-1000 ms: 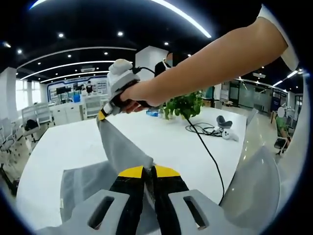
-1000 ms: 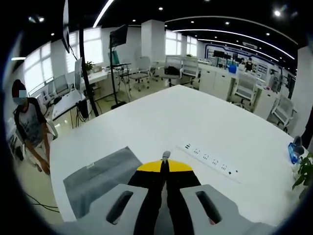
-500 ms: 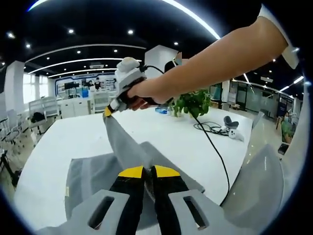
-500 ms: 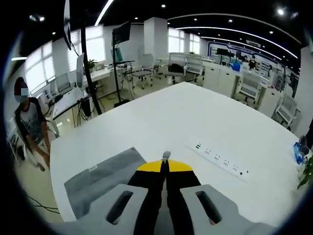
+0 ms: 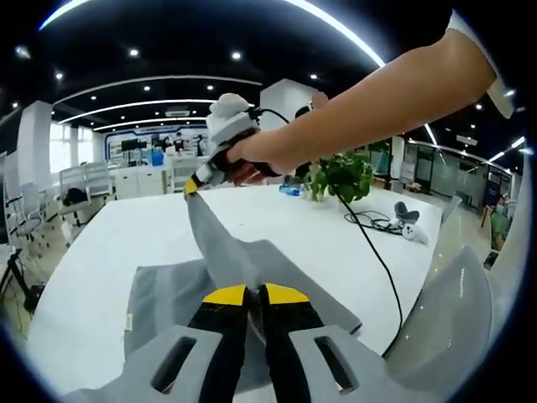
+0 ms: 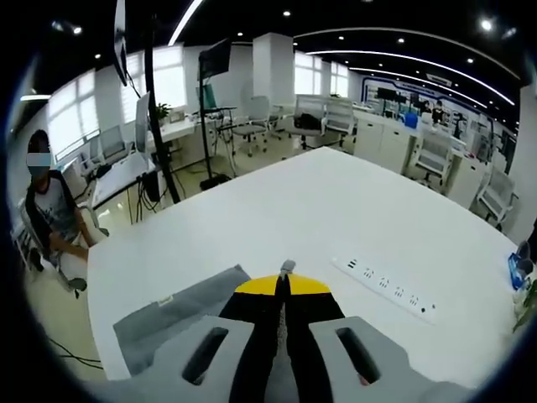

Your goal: Fold the towel on the table until its edges align and the towel forms a compact rectangular stack.

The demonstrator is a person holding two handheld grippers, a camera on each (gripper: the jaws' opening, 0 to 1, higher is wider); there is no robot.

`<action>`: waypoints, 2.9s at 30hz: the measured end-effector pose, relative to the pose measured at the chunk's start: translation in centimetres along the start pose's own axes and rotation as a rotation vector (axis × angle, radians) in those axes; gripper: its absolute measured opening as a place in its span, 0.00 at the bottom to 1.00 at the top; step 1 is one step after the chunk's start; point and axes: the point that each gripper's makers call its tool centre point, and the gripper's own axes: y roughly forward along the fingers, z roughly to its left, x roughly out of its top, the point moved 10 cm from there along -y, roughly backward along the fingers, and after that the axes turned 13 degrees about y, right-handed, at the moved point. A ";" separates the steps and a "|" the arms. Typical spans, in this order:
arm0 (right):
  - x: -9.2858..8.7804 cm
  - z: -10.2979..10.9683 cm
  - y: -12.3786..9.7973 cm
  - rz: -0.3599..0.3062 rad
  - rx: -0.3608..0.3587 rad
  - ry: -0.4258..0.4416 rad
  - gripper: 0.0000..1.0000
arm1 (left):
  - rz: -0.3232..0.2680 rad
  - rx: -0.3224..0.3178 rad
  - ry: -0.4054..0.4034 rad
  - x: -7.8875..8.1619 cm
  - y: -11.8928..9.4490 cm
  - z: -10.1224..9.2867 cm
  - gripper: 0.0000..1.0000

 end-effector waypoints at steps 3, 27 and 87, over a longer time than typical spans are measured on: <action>0.1 0.4 0.4 0.001 0.006 0.000 0.00 | 0.004 0.007 -0.008 -0.3 -0.1 0.4 0.06; 0.1 3.4 4.5 0.021 0.058 0.001 0.00 | 0.060 0.059 -0.022 -3.5 -1.3 3.4 0.06; -5.2 7.8 13.0 0.097 0.071 0.064 0.00 | 0.289 0.074 -0.041 -13.3 -0.8 7.8 0.06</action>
